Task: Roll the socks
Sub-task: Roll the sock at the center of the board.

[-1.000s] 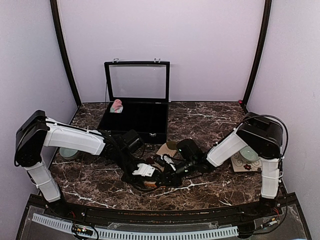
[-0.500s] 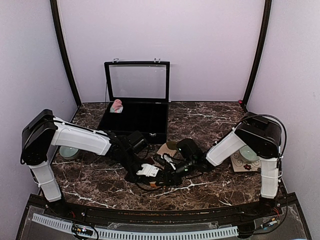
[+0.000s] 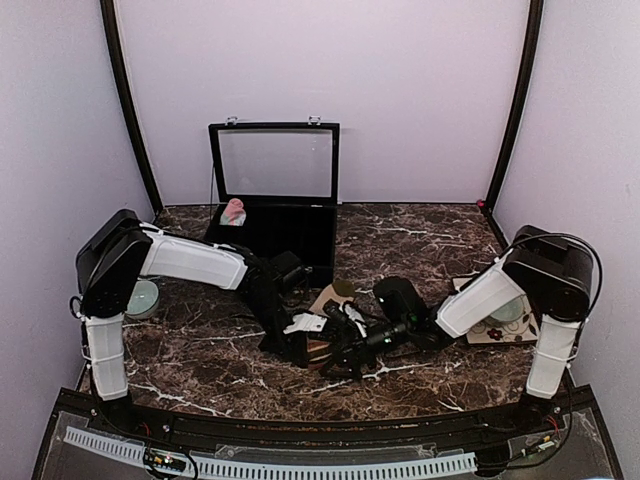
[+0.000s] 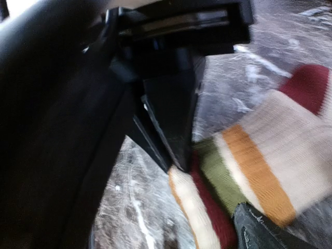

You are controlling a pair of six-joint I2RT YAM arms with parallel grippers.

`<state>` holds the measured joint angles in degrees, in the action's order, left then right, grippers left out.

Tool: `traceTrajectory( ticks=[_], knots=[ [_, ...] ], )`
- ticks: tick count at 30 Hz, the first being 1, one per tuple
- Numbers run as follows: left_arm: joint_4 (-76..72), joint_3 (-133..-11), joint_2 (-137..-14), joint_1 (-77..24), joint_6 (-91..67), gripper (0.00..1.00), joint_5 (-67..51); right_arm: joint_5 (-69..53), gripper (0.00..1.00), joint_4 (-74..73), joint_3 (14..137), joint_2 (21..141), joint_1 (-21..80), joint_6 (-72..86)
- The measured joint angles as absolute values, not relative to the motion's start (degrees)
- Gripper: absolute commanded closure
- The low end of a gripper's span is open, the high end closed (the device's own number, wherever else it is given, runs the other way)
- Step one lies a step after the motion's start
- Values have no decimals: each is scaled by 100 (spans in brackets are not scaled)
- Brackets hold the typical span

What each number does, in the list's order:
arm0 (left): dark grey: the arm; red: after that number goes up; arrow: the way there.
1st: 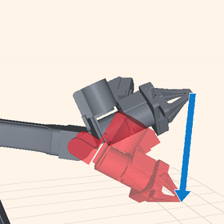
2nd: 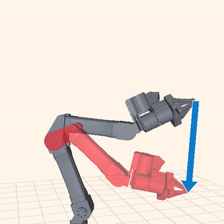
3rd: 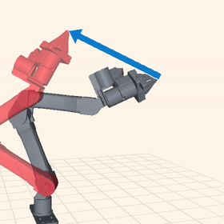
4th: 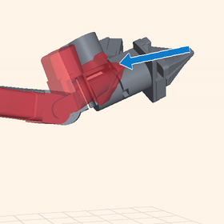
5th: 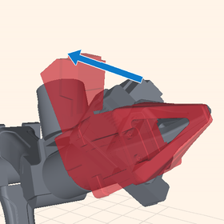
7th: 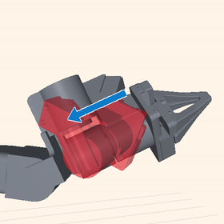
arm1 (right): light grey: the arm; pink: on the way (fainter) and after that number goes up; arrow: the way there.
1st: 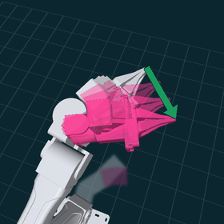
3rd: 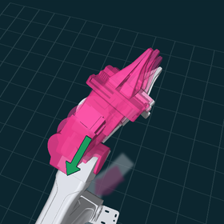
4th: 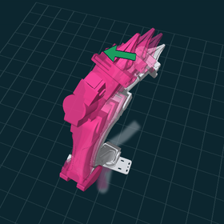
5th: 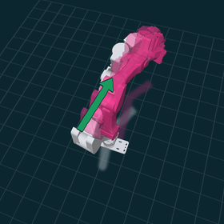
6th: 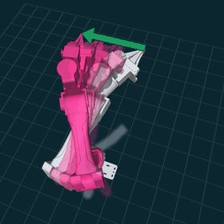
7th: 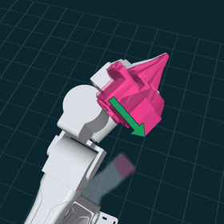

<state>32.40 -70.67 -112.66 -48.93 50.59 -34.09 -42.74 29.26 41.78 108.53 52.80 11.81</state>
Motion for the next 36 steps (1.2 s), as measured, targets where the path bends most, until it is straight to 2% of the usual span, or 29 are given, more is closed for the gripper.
traceTrajectory(
  ticks=[8, 14, 18, 22, 29, 36],
  knots=[
    [4355, -7870, -12049, -4475, 4904, 100, -4379, -3118, 1, 3367, 3131, 10009, 5266, 1260],
    [4908, -7979, -12202, -4414, 4893, 100, -4578, -1253, 1, 2912, 2161, 8285, 5570, 1227],
    [5330, -8149, -12376, -4414, 4908, 100, -4674, -244, 1, 3562, 1640, 7078, 5769, 1352],
    [5717, -8444, -12615, -4390, 4890, 100, -4757, 283, 1, 4027, 1437, 6818, 5732, 1251],
    [6141, -8718, -12951, -4191, 4788, 100, -5063, -113, 35, 3315, 2062, 7581, 5813, 215],
    [6508, -8831, -13227, -3929, 4733, 100, -5332, -388, 54, 2884, 2390, 7762, 6173, -423]
  ],
)
